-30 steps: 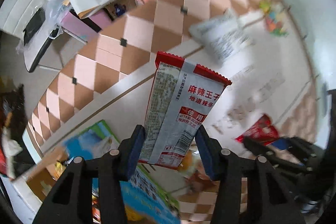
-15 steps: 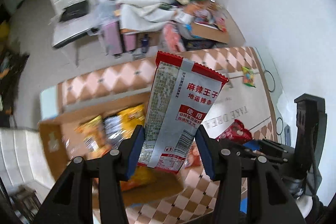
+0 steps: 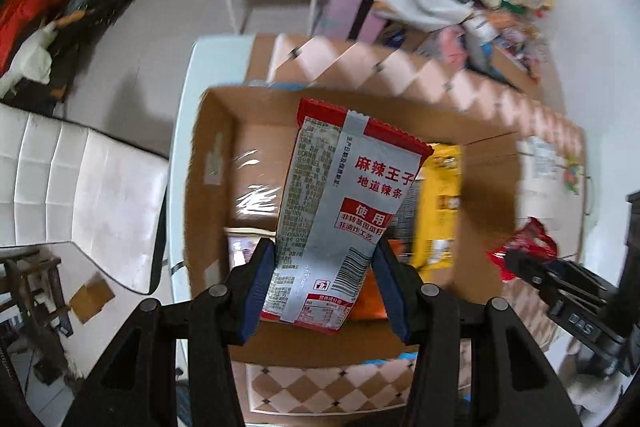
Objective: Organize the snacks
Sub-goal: 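Carry both packets over the box and release them inside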
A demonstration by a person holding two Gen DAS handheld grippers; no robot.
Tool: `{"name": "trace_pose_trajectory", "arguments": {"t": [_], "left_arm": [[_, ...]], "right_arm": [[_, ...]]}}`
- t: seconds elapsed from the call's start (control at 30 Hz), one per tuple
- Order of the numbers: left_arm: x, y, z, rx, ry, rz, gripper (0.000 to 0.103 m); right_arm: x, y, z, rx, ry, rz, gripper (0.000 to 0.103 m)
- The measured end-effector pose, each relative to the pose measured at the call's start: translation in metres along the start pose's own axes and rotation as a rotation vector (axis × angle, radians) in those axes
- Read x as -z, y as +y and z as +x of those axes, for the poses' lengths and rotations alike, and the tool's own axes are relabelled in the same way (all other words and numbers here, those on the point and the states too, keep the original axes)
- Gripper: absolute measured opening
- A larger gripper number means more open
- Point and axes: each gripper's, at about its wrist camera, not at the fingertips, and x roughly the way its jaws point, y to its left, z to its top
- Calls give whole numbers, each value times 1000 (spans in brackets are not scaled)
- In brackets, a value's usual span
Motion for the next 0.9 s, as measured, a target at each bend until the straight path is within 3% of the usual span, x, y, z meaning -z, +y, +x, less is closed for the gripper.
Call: {"name": "trace_pose_trajectory", "arguments": {"t": [0.3, 0.4, 0.5, 0.6, 0.9], "left_arm": [[-24, 26, 62, -46, 110, -73, 49], [-26, 35, 73, -16, 150, -95, 59], [-28, 34, 77, 1, 158, -84, 78], [-28, 29, 75, 0, 149, -56, 86], [-19, 24, 52, 12, 63, -38, 86]], "right_arm": [[-9, 0, 35, 99, 34, 25, 41], [-14, -7, 42, 134, 62, 55, 44], [-16, -15, 50, 81, 92, 93, 91], [-15, -9, 54, 115, 98, 67, 91], [-11, 9, 53, 170, 82, -3, 93]]}}
